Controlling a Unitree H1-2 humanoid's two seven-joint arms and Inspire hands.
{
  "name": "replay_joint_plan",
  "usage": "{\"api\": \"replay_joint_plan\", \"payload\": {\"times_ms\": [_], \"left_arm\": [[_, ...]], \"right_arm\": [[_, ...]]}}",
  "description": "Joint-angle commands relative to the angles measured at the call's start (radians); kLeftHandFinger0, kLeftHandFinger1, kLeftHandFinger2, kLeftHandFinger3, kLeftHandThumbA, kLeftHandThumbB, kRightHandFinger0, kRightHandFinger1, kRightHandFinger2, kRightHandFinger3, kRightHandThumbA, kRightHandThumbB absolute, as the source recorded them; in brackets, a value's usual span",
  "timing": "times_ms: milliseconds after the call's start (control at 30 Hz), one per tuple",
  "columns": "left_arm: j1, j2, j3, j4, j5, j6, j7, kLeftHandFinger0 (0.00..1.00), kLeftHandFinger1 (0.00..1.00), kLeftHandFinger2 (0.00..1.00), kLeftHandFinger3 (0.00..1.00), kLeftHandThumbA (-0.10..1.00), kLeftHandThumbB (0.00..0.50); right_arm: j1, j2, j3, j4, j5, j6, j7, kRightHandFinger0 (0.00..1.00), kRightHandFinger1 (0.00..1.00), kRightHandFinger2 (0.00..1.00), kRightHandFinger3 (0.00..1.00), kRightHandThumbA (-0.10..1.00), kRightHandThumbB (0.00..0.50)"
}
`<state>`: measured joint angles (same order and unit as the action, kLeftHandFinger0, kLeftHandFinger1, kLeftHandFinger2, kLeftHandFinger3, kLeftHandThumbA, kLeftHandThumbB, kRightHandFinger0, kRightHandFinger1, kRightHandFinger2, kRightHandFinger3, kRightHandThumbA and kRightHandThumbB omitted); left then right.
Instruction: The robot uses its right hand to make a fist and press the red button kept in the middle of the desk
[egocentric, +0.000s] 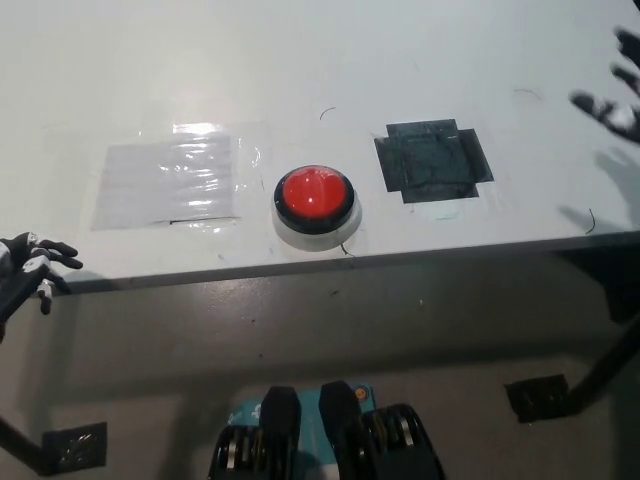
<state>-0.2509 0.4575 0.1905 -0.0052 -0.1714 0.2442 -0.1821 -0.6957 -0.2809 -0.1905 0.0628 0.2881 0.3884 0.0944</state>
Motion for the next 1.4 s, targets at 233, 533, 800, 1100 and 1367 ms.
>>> {"api": "replay_joint_plan", "payload": {"times_ms": [233, 533, 800, 1100, 1367], "left_arm": [[-0.05, 0.025, -0.011, -0.012, -0.006, 0.009, -0.03, 0.21, 0.32, 0.44, 0.58, 0.55, 0.0], [-0.059, 0.025, -0.022, -0.001, 0.003, -0.009, -0.034, 0.15, 0.29, 0.43, 0.58, 0.55, 0.0], [-0.072, 0.025, -0.03, 0.012, 0.016, -0.019, -0.035, 0.17, 0.29, 0.44, 0.59, 0.55, 0.0], [-0.093, 0.019, -0.04, -0.004, 0.02, -0.008, -0.035, 0.2, 0.31, 0.45, 0.6, 0.54, 0.0], [-0.105, 0.022, -0.039, -0.012, 0.019, 0.002, -0.035, 0.17, 0.29, 0.42, 0.59, 0.54, 0.0]], "right_arm": [[-0.354, 0.114, 0.138, 0.311, -0.052, -0.13, 0.042, 0.0, 0.0, 0.01, 0.0, 1.0, 0.401], [-0.473, 0.225, 0.171, 0.431, -0.084, -0.139, 0.005, 0.0, 0.0, 0.06, 0.03, 1.0, 0.431], [-0.482, 0.36, 0.176, 0.534, -0.082, -0.241, 0.023, 0.0, 0.0, 0.29, 0.3, 1.0, 0.424], [-0.399, 0.428, 0.175, 0.664, -0.077, -0.362, 0.069, 0.0, 0.0, 0.25, 0.3, 1.0, 0.367], [-0.332, 0.409, 0.175, 0.711, -0.083, -0.409, 0.1, 0.0, 0.0, 0.18, 0.25, 1.0, 0.337]]}}
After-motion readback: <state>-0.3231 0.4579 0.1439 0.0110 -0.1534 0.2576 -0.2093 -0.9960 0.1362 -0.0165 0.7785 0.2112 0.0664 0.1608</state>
